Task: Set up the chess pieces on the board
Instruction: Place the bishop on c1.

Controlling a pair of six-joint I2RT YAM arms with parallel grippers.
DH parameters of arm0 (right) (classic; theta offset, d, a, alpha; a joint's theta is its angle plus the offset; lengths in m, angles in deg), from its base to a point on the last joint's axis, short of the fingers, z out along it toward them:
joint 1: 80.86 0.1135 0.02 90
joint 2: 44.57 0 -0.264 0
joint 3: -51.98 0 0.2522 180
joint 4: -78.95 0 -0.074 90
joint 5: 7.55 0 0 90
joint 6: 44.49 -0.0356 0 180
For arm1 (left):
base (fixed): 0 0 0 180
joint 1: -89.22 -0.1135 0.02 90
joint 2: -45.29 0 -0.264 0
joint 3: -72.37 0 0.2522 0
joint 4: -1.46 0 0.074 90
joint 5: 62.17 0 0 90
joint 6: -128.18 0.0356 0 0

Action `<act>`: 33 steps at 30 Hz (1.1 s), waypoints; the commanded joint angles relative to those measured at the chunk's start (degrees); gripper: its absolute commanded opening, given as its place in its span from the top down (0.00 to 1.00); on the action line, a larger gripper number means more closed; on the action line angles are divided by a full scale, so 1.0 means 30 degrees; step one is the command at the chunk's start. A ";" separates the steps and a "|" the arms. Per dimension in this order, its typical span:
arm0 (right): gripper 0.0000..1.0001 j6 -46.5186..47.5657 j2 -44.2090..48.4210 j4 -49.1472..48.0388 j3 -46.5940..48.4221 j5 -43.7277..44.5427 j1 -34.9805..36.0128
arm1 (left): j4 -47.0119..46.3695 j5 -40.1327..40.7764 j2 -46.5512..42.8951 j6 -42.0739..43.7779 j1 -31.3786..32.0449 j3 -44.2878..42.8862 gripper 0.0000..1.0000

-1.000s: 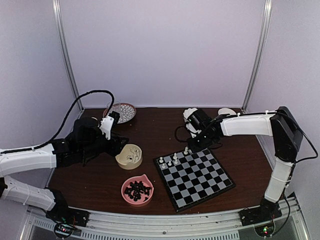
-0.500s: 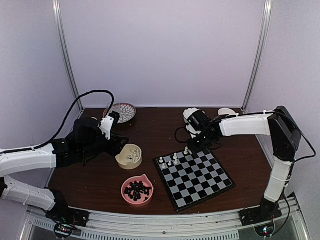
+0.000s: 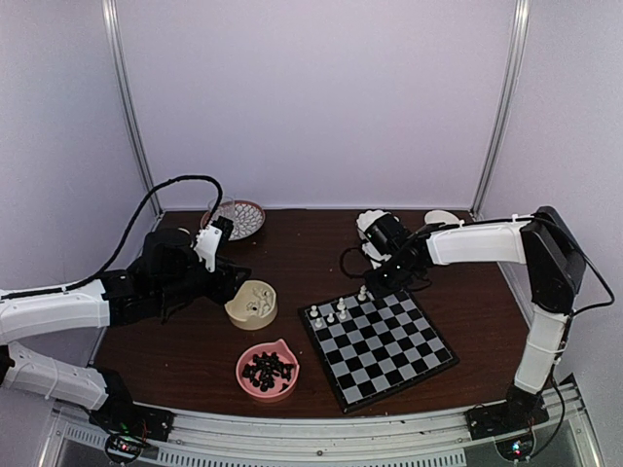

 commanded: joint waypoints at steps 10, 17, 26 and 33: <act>0.90 -0.0153 -0.0573 0.0268 0.0755 0.0907 -0.0141 | -0.0881 -0.0186 0.0249 -0.0042 -0.0062 -0.0255 0.55; 0.89 -0.0116 -0.0631 0.0474 0.0873 0.1334 -0.0142 | -0.0883 -0.0186 0.0249 -0.0047 -0.0062 -0.0284 0.55; 0.85 -0.0063 -0.0556 0.0416 0.0829 0.0598 -0.0141 | -0.0883 -0.0160 0.0244 -0.0043 -0.0062 -0.0269 0.55; 0.79 -0.0091 -0.0255 0.0383 0.0705 0.0612 -0.0156 | -0.0881 -0.0069 0.0211 -0.0078 -0.0062 -0.0262 0.55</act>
